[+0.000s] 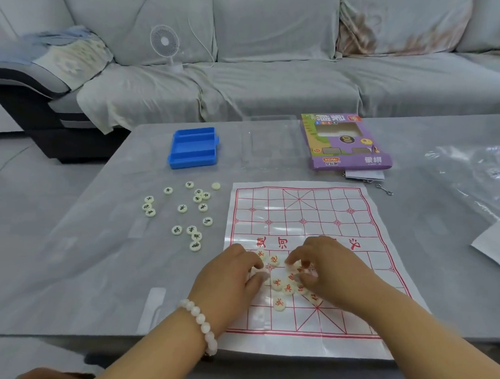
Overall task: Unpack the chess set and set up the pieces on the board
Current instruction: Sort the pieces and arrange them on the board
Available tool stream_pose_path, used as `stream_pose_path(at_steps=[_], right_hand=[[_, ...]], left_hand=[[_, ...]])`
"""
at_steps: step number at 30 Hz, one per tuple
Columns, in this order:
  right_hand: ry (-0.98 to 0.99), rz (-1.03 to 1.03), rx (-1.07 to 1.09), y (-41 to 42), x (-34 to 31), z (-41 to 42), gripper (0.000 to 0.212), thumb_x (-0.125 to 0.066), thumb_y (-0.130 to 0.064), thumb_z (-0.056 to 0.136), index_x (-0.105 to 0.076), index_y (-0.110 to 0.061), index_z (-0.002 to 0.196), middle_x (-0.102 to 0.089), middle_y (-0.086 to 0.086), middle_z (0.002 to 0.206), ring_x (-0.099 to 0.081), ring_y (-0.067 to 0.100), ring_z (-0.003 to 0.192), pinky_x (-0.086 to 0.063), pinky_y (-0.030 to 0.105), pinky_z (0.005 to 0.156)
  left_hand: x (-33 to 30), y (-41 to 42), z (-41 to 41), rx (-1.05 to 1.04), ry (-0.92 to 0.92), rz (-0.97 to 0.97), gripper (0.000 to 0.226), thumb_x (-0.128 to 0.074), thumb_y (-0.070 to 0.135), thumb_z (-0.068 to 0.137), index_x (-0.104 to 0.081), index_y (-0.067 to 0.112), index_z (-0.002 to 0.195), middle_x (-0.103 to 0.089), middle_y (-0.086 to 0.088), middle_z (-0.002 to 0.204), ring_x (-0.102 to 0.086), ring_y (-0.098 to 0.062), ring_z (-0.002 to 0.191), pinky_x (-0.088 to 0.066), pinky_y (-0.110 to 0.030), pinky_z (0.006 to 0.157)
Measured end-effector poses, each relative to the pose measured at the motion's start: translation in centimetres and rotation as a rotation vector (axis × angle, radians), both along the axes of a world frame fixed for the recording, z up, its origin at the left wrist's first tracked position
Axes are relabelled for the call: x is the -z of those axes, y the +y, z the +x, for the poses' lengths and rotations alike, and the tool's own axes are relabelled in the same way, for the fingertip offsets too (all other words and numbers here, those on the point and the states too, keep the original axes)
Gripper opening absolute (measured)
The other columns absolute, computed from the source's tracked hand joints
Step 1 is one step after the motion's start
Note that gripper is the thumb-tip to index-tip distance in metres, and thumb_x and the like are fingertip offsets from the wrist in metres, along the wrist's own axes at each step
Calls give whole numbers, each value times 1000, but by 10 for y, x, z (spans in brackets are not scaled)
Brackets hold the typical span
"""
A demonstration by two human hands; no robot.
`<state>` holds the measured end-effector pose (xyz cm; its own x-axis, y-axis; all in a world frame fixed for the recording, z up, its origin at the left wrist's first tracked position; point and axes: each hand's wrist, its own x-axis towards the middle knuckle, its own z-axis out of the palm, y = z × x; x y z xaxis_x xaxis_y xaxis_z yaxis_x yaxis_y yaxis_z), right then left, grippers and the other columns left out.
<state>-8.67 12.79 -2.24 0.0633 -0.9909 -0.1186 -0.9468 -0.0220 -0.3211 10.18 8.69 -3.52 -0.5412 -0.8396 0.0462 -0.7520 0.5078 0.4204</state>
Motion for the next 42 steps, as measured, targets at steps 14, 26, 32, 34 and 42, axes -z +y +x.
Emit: stream_pose_path(at_steps=[14, 26, 32, 34, 42], right_hand=[[-8, -29, -195, -155, 3, 99, 46, -69, -24, 80, -55, -21, 124, -54, 5, 122, -54, 23, 109, -43, 29, 86], [-50, 74, -423, -178, 9, 117, 29, -67, -19, 82, -62, -21, 111, -54, 6, 108, -47, 15, 87, -38, 26, 72], [-26, 94, -379, -178, 12, 120, 26, -64, -23, 86, -57, -17, 111, -56, 5, 112, -47, 16, 87, -35, 26, 71], [-6, 109, -366, -178, 13, 122, 26, -61, -22, 88, -54, -14, 112, -54, 7, 115, -51, 19, 89, -36, 26, 70], [76, 48, -343, -176, 5, 122, 26, -49, -13, 93, -49, -5, 118, -53, 15, 118, -58, 28, 93, -40, 31, 69]], left_hand=[[9, -83, 52, -582, -128, 103, 53, -69, 52, 74, -56, 8, 101, -58, -9, 104, -58, -24, 92, -40, -27, 70], [12, -89, 65, -467, -230, 46, 31, -52, 37, 92, -54, 12, 110, -53, -8, 110, -59, -26, 96, -43, -30, 76], [10, -91, 72, -404, -297, 53, 32, -49, 33, 94, -50, 7, 112, -52, -11, 112, -59, -27, 96, -45, -33, 78], [10, -93, 73, -397, -306, 59, 32, -48, 33, 95, -50, 6, 112, -52, -11, 113, -59, -27, 96, -46, -33, 79], [5, -99, 74, -425, -223, 128, 28, -51, 31, 93, -50, 7, 107, -56, -12, 109, -56, -28, 96, -45, -35, 81]])
